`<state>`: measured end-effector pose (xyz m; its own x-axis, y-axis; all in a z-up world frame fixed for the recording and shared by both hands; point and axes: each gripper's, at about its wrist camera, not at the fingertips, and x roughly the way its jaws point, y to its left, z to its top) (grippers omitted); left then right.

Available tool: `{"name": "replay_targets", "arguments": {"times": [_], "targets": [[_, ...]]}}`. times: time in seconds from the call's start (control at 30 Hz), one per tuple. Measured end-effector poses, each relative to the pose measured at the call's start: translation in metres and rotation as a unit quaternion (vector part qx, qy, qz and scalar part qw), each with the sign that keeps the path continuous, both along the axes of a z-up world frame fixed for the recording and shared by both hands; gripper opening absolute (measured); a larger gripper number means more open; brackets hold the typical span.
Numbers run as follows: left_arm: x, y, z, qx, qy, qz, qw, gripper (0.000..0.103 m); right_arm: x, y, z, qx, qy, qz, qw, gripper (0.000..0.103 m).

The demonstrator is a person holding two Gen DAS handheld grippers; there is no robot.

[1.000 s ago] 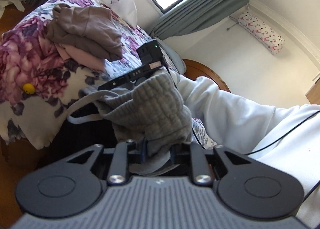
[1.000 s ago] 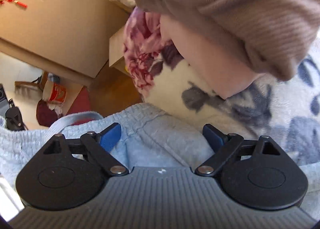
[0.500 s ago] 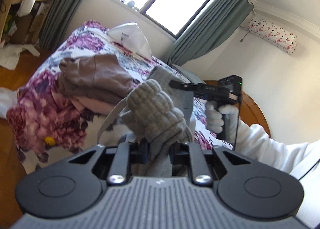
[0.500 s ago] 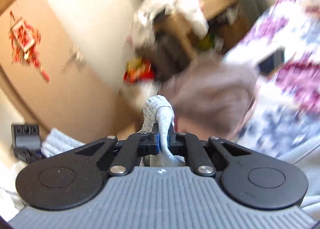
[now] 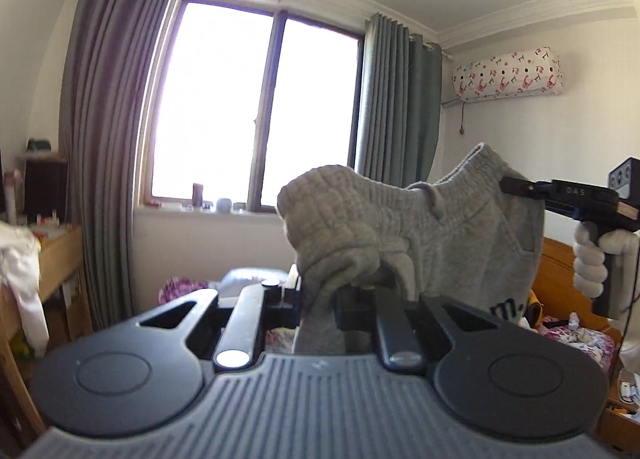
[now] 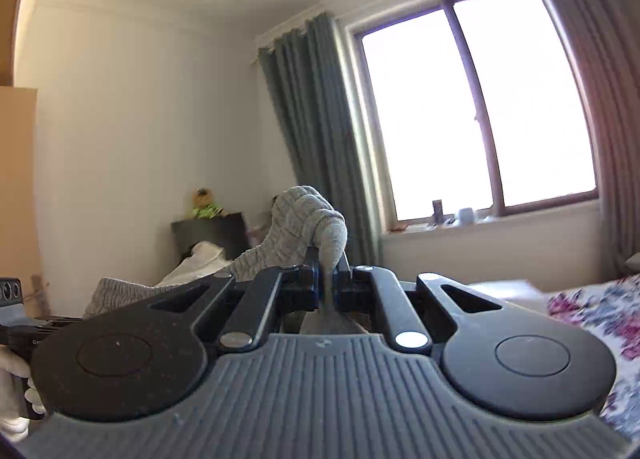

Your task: Fold clothes

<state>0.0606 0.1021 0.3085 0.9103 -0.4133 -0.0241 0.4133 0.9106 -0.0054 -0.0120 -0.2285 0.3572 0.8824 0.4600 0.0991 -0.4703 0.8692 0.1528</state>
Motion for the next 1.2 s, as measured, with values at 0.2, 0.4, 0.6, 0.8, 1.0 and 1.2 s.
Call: {"name": "replay_targets", "arguments": {"times": [0.2,0.4,0.6,0.8,1.0,1.2], "targets": [[-0.015,-0.049,0.109,0.022,-0.076,0.024,0.9966,0.013,-0.025,-0.042,0.092,0.005,-0.042,-0.108,0.993,0.006],[-0.05,-0.067,0.144,0.031,-0.13,0.031,0.9905,0.012,-0.061,-0.065,0.116,-0.01,-0.072,-0.156,0.985,0.006],[-0.087,-0.056,0.154,0.023,-0.164,0.032,0.9857,0.012,-0.106,-0.07,0.127,-0.023,-0.106,-0.151,0.983,0.006],[-0.088,-0.065,0.151,0.031,-0.18,0.033,0.9827,0.012,-0.111,-0.077,0.14,-0.027,-0.13,-0.158,0.978,0.006],[-0.012,-0.112,0.119,0.083,-0.151,0.038,0.9843,0.012,-0.028,-0.108,0.128,-0.027,-0.095,-0.193,0.976,0.006],[0.118,-0.181,0.039,0.136,-0.073,0.048,0.9869,0.012,0.131,-0.173,0.053,-0.023,-0.007,-0.241,0.97,0.005]]}}
